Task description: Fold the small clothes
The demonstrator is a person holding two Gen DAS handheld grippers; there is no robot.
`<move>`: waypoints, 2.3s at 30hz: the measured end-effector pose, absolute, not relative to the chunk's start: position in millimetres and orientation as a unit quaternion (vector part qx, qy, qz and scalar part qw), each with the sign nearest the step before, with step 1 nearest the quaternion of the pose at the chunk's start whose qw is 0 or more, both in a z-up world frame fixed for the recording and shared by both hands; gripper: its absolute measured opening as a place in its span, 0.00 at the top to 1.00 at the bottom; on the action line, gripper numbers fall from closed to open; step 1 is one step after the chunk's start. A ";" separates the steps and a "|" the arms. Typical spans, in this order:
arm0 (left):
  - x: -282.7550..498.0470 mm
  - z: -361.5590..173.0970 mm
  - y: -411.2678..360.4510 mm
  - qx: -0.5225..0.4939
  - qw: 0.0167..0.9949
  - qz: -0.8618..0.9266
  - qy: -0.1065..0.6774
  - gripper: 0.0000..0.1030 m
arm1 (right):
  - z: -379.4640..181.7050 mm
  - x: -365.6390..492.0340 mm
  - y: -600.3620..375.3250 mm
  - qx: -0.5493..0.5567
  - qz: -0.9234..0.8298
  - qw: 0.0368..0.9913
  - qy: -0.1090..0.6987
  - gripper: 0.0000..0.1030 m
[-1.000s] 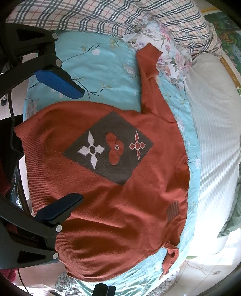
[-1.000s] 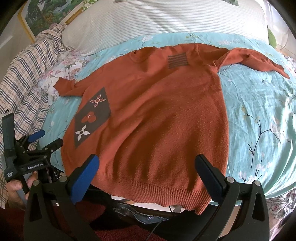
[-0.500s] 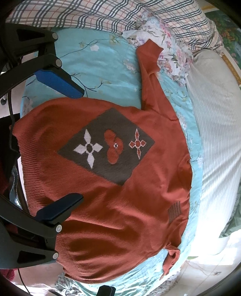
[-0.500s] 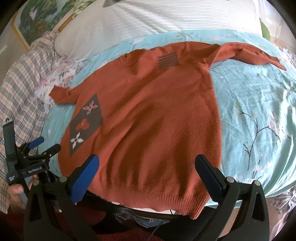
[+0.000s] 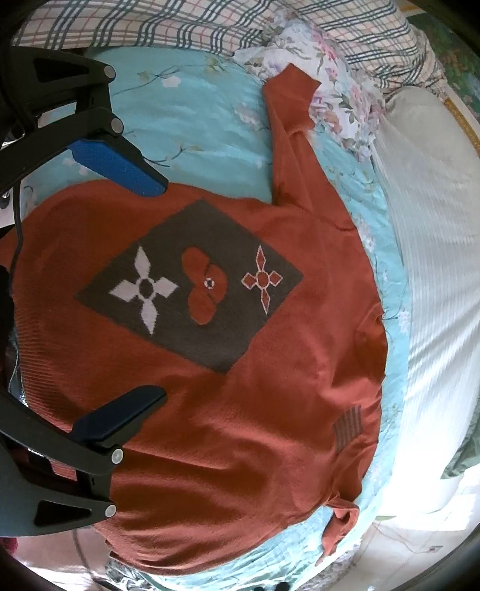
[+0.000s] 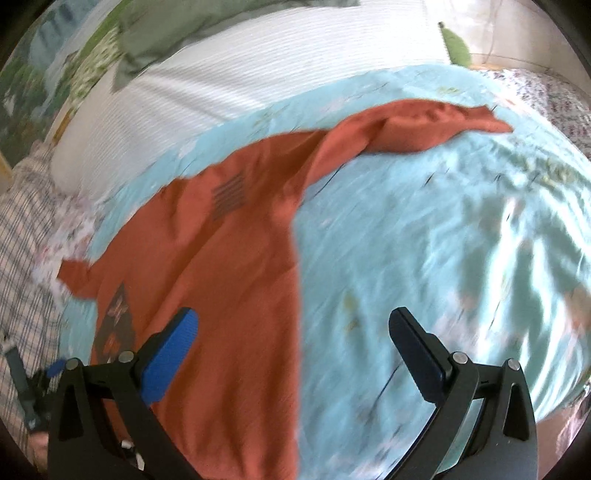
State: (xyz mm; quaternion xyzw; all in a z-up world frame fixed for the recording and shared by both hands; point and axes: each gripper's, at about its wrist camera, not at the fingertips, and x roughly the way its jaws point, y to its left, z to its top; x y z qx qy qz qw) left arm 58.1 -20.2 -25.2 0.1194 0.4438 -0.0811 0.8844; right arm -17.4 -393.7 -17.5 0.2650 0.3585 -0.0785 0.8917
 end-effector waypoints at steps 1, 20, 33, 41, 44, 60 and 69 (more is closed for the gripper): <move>61.2 -27.0 -22.1 0.116 0.881 -0.084 0.450 0.01 | -15.9 -11.0 -406.0 0.267 -0.087 0.891 0.355 0.00; 116.0 -66.6 -55.0 0.124 0.852 -0.104 0.498 0.01 | -32.9 126.7 -673.3 0.418 -0.249 0.825 0.287 0.13; 136.9 -83.8 -67.8 0.116 0.834 -0.117 0.526 0.01 | -56.5 177.4 -692.6 0.346 -0.316 0.802 0.371 0.90; 132.5 -77.5 -64.5 0.097 0.839 -0.127 0.520 0.01 | -27.2 155.9 -631.9 0.369 -0.193 0.860 0.294 0.93; 129.1 -75.2 -63.5 0.091 0.841 -0.131 0.517 0.01 | -6.9 160.6 -580.8 0.357 -0.133 0.881 0.282 0.93; 118.4 -60.9 -15.7 0.027 0.856 -0.109 0.504 0.01 | 27.4 225.7 -250.8 0.242 0.258 0.888 0.295 0.93; 135.0 -60.6 27.5 -0.031 0.860 -0.089 0.501 0.01 | -39.9 241.5 -188.8 0.243 0.339 0.818 0.397 0.75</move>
